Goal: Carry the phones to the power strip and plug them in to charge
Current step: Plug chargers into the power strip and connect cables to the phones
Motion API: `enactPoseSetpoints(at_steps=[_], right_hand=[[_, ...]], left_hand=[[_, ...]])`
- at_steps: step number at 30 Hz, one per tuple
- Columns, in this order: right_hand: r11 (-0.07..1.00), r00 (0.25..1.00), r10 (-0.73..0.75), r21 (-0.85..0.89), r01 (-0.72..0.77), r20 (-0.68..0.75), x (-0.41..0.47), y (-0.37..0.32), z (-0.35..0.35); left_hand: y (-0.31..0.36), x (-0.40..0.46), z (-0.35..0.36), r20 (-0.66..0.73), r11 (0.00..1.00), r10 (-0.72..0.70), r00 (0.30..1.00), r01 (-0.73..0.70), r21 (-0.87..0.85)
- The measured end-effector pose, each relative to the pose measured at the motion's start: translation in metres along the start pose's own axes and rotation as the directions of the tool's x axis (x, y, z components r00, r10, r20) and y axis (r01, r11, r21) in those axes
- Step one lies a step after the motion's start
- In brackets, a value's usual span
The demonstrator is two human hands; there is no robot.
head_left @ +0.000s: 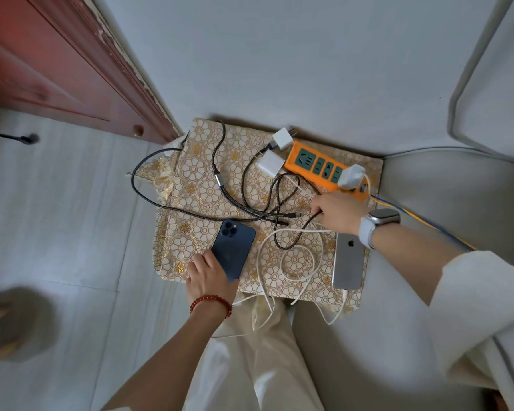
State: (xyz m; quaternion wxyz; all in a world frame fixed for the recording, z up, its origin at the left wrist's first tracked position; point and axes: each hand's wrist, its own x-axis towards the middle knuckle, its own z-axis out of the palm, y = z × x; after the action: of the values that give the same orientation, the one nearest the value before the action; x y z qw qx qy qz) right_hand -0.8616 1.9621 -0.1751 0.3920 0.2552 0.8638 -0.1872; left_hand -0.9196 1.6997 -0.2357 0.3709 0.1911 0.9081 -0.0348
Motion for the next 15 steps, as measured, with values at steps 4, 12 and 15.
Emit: enactPoseSetpoints(at_steps=[4,12,15], right_hand=[[0.953,0.968,-0.037,0.281,0.109,-0.247,-0.013,0.009,-0.010],[0.985,0.919,-0.170,-0.038,0.167,-0.357,-0.047,0.020,-0.025],[0.995,0.940,-0.099,-0.021,0.097,-0.325,-0.050,0.023,-0.026]], left_hand=[[-0.001,0.003,-0.011,0.046,0.998,-0.008,0.999,0.010,-0.058],[0.019,0.007,-0.035,-0.049,0.983,0.074,0.996,-0.081,-0.164],[0.040,0.008,-0.038,-0.116,0.904,0.318,0.941,-0.338,-0.262]])
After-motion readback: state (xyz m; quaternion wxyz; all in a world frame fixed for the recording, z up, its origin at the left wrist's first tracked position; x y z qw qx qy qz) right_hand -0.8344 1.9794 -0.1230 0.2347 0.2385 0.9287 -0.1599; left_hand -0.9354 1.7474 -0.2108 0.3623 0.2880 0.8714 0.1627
